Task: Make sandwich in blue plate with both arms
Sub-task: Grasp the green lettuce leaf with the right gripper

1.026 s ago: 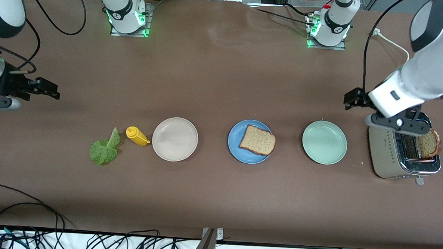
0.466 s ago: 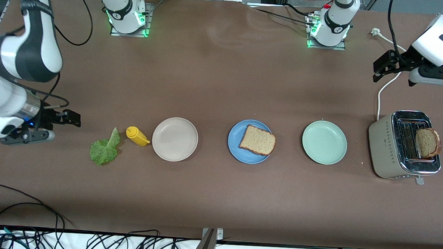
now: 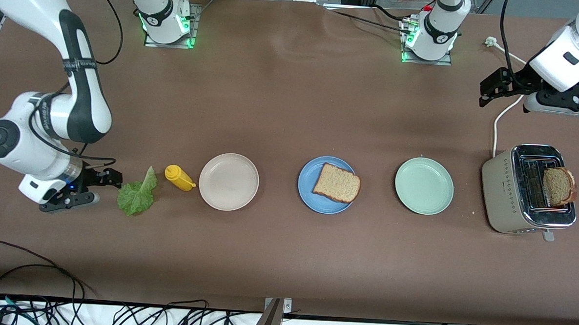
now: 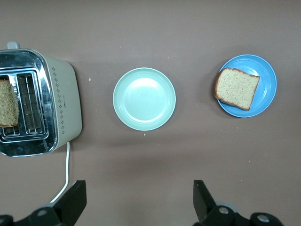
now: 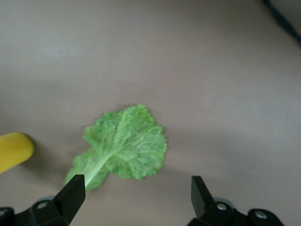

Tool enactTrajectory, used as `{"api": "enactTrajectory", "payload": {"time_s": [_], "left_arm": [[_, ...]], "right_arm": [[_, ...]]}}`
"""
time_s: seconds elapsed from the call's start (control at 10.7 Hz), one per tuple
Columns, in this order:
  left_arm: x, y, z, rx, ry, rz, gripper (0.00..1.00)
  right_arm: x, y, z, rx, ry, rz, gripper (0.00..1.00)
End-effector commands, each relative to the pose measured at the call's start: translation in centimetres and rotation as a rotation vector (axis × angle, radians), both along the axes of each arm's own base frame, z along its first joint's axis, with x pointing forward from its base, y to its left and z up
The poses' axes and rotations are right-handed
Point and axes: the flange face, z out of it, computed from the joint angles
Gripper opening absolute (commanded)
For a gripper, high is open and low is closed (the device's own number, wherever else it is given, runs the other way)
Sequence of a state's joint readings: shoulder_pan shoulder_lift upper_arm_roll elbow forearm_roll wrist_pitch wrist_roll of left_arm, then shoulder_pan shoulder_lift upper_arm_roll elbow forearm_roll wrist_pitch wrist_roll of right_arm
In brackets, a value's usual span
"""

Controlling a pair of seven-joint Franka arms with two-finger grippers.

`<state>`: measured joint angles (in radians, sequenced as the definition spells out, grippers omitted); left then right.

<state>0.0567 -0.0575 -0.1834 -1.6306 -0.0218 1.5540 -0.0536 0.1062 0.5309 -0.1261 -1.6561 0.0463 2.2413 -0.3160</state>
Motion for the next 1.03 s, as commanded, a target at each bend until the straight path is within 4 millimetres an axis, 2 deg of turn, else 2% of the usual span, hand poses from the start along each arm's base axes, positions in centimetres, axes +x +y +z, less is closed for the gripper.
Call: {"api": "enactTrajectory", "payload": {"time_s": [0.0,0.28,0.47,0.65,0.93], "left_arm": [[0.1,0.3,0.4,-0.018,-0.005,0.009,1.0],[0.0,0.0,0.4,-0.018,-0.004,0.007,1.0],[0.1,0.5,0.4,-0.018,-0.002,0.009,1.0],[0.0,0.7,0.3,-0.017,0.006,0.011,1.0],[-0.1,0.7,0.3,-0.016,0.015,0.01,1.0]], "right_arm": [[0.3,-1.4,-4.7,0.066,-0.017,0.026,1.0],[0.6,-1.4,-8.0,0.055,-0.034,0.026,1.0],[0.7,-1.2,-9.6,0.066,-0.046,0.011,1.0],[0.9,-0.6,-10.4,0.064,-0.061,0.014,1.0],[1.0,1.5,-10.7,0.07,-0.061,0.027,1.0]]}}
